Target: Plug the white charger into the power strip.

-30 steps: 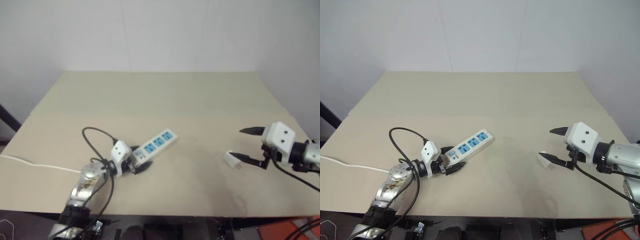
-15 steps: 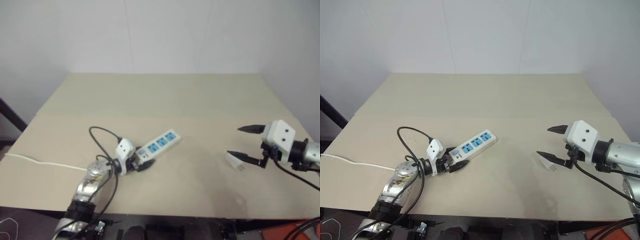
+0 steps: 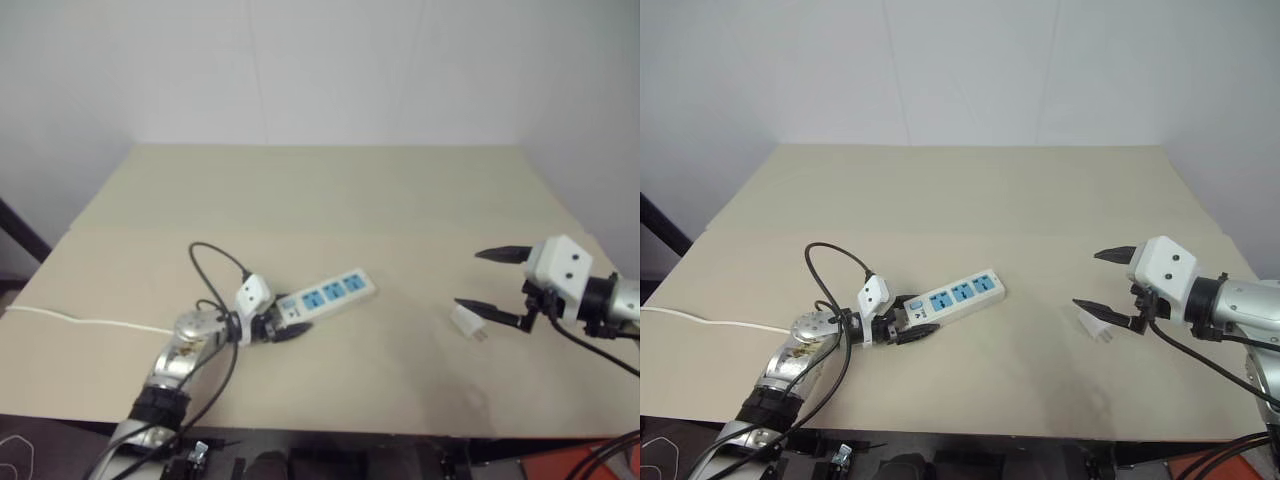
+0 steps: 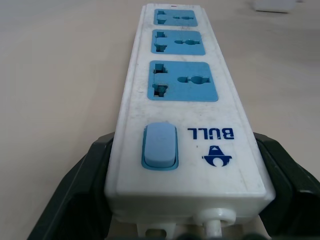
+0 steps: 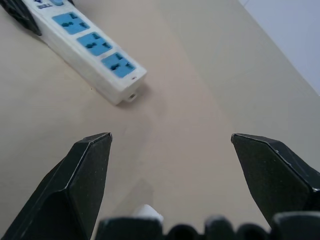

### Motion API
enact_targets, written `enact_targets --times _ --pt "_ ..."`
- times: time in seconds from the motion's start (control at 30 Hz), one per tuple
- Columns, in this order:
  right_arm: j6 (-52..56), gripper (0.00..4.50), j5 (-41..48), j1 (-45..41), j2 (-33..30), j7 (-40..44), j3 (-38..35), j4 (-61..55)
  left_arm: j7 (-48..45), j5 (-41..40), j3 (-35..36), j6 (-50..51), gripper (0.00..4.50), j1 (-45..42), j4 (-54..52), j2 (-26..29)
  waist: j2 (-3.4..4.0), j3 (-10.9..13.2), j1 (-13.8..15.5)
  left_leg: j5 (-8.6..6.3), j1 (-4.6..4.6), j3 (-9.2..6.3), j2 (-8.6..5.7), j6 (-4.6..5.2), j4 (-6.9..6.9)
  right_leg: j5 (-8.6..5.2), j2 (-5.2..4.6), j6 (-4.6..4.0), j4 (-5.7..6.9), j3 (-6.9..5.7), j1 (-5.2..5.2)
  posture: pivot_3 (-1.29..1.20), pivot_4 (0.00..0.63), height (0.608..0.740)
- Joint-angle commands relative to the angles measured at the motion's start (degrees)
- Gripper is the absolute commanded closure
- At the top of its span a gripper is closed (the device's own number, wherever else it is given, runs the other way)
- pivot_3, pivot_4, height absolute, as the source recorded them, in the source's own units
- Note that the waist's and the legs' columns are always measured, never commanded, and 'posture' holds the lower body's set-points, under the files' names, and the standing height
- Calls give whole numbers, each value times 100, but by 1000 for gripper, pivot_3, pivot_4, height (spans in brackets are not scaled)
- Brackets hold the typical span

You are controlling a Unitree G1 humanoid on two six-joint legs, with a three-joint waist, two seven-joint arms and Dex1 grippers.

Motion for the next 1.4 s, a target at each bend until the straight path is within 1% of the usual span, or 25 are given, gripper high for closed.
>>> enact_targets --times 0.03,0.13,0.37,0.47,0.53,0.57,0.67,0.73,0.83,0.9,0.97,1.03,1.1,1.23,1.4 --pt "9 0 162 -175 -55 8 -175 -44 -794 -289 -108 -175 1180 -120 -209 161 -5 3 -18 0 -7 0 0 0 0 0 0 0 -3 0 -5 0 150 740" --pt "33 0 167 -206 -37 5 -158 -34 -1172 -358 -247 -161 1180 -53 -365 195 -6 5 -25 0 -18 -1 0 0 1 0 -1 1 -7 -1 -12 0 150 740" --pt "221 0 366 -127 0 16 -130 -222 -1288 -53 -482 -483 1180 -9 -36 97 -9 6 -12 -1 -24 -2 0 1 1 -1 -2 1 -9 -2 -14 0 150 740" --pt "862 0 566 -266 248 -419 92 -457 -1280 175 -559 -925 1180 -72 362 99 -10 6 -13 -1 -21 -3 0 1 1 -1 -2 1 -8 -2 -12 0 150 740" --pt "1593 0 711 -436 375 -810 259 -646 -1321 223 -571 -1122 1180 -108 568 87 -9 6 -14 -1 -13 -3 1 1 1 0 -2 1 -5 -1 -6 0 150 740" --pt "2130 0 750 -593 395 -1062 372 -730 -1362 228 -580 -1190 1180 -125 639 85 -9 6 -18 -1 -12 -2 1 1 1 0 -2 1 -3 0 -6 0 150 740" --pt "4235 0 905 -1484 398 -1846 781 -748 -1555 214 -625 -1399 1180 -189 817 72 -5 4 -30 0 -8 -2 1 1 2 4 -2 -5 0 1 -6 0 150 740" --pt "5664 0 986 -2353 531 -2252 960 -442 -1667 167 -631 -1452 1180 -240 908 28 -4 3 -53 0 -8 -4 2 1 2 5 -1 -7 0 0 -7 0 150 740" --pt "7275 0 913 -3531 678 -2590 1233 220 -1789 136 -623 -1532 1180 -292 1009 -32 2 -1 -58 0 -15 -9 2 1 1 5 -1 -9 -1 -4 -13 0 150 740" --pt "7908 0 952 -4324 574 -2773 1751 1090 -1871 159 -638 -1584 1180 -310 1057 -41 7 -4 -29 0 -28 -11 0 1 1 6 -3 -9 -3 -8 -23 0 150 740" --pt "7996 0 1153 -4964 291 -2705 2512 1905 -1919 190 -652 -1641 1180 -302 1116 -48 10 -6 -8 0 -39 -8 -2 1 1 6 -6 -9 -2 -5 -41 0 150 740" --pt "7996 0 1241 -5408 73 -2574 3204 2374 -1925 209 -665 -1659 1180 -306 1152 -70 12 -7 10 -1 -54 -8 -1 2 1 6 -7 -9 -4 -7 -60 0 150 740" --pt "7996 0 1267 -5716 -113 -2370 3845 2592 -1917 217 -673 -1652 1180 -317 1171 -93 22 -12 7 -2 -66 -1 -1 3 -1 6 -7 -9 -2 -1 -79 0 150 740" --pt "7906 0 1041 -5992 -305 -1782 4978 2923 -1855 219 -662 -1605 1180 -310 1169 -141 45 -26 4 -2 -74 1 -1 4 0 5 -5 -8 -1 -1 -87 0 150 740" --pt "7402 0 601 -6150 -219 -1094 5886 3402 -1770 225 -662 -1543 1180 -263 1100 -186 55 -32 2 -2 -73 1 -3 4 5 6 -6 -5 4 -1 -83 0 150 740"
